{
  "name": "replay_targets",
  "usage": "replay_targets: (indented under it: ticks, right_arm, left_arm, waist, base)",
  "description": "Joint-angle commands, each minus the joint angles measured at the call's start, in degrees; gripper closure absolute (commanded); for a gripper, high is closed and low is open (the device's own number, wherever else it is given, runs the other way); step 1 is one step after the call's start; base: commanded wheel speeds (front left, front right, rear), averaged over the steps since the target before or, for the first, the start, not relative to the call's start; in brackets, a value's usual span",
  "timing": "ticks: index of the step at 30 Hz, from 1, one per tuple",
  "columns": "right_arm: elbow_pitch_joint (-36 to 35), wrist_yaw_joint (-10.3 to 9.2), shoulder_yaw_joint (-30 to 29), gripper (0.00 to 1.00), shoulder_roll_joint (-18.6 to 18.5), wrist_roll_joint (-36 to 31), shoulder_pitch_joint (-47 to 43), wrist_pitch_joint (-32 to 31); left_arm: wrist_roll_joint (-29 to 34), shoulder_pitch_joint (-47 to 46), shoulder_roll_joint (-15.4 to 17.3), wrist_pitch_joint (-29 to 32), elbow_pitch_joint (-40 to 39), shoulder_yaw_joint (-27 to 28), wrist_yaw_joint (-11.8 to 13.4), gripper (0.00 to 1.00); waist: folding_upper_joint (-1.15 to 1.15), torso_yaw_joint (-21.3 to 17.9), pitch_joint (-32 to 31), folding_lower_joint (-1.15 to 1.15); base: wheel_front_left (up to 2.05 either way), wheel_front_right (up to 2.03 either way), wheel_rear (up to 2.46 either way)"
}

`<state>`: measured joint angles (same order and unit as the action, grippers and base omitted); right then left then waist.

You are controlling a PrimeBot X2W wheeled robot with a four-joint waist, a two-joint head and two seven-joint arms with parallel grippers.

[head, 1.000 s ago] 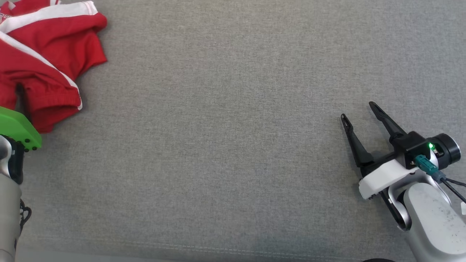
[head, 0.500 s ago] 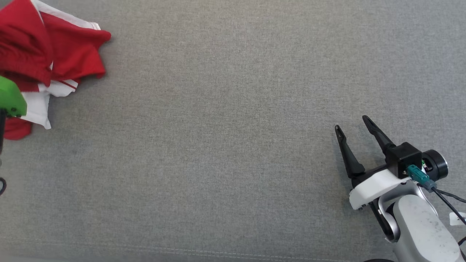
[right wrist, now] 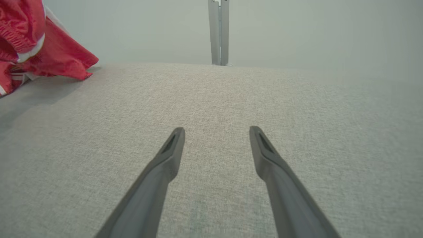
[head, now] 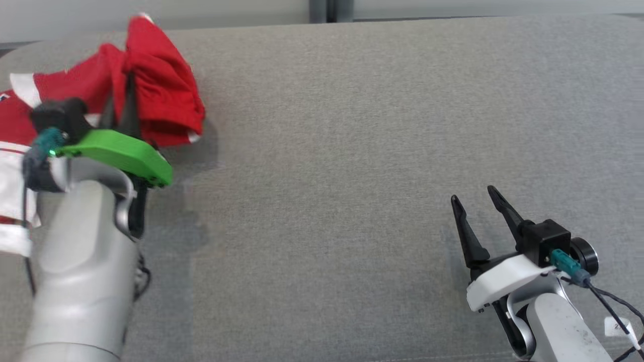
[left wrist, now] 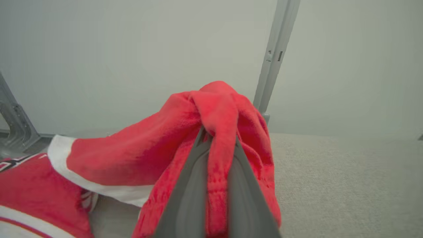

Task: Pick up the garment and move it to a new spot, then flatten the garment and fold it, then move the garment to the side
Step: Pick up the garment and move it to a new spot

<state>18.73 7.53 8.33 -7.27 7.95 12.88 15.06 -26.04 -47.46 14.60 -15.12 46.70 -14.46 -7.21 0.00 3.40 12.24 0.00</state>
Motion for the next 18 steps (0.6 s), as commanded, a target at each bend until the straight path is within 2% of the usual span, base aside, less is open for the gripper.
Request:
replay_targets:
  ticks: [1, 4, 7, 10, 14, 16, 17, 18]
  right_arm:
    - [0.2, -0.08, -0.2, 0.0, 0.2, 0.4, -1.0, 0.2]
    - [0.2, -0.08, -1.1, 0.0, 0.5, 0.6, -1.4, 0.2]
    - [0.0, -0.08, -0.8, 0.0, 1.1, 0.7, -1.1, 0.2]
    - [-0.3, -0.08, -0.8, 0.0, 1.5, 0.9, -0.7, 0.2]
    - [-0.1, -0.08, -0.5, 0.0, 2.1, 1.3, -1.0, 0.2]
    - [-0.1, -0.08, -0.1, 0.0, 2.4, 1.5, -1.2, 0.2]
    - [0.0, -0.08, 0.0, 0.0, 2.5, 1.5, -1.2, 0.2]
    - [0.0, -0.08, 0.1, 0.0, 2.6, 1.6, -1.1, 0.2]
  left_arm:
    - [-1.7, 2.1, -2.0, 0.0, 0.6, 0.7, 0.2, 1.0]
    - [-4.5, 6.1, -7.6, 0.0, 3.3, 1.9, 0.2, 1.0]
    - [-6.2, 9.1, -10.5, 0.0, 5.4, 1.1, 0.0, 1.0]
    - [-9.6, 11.0, -11.5, 0.0, 4.9, -1.2, -0.3, 1.0]
    - [-19.5, 11.6, -11.4, 0.0, -3.7, -11.5, -0.3, 1.0]
    - [-21.1, 10.5, -11.4, 0.0, -6.8, -13.7, 0.3, 1.0]
    - [-20.7, 9.7, -11.4, 0.0, -8.0, -14.3, 0.9, 0.78]
    - [-20.5, 9.3, -11.5, 0.0, -8.8, -14.4, 1.7, 0.36]
  waist:
    - [0.0, -5.6, -1.5, 0.0]
    - [0.0, -8.9, -1.2, 0.0]
    - [0.0, -12.8, -0.7, 0.0]
    - [0.0, -16.1, -0.4, 0.0]
    - [0.0, -20.0, -0.7, 0.0]
    - [0.0, -21.1, -0.8, 0.0]
    - [0.0, -21.5, -0.8, 0.0]
    - [0.0, -22.0, -0.7, 0.0]
  base:
    - [0.0, 0.0, 0.0]
    - [0.0, 0.0, 0.0]
    - [0.0, 0.0, 0.0]
    - [0.0, 0.0, 0.0]
    - [0.0, 0.0, 0.0]
    - [0.0, 0.0, 0.0]
    - [0.0, 0.0, 0.0]
    - [0.0, 0.0, 0.0]
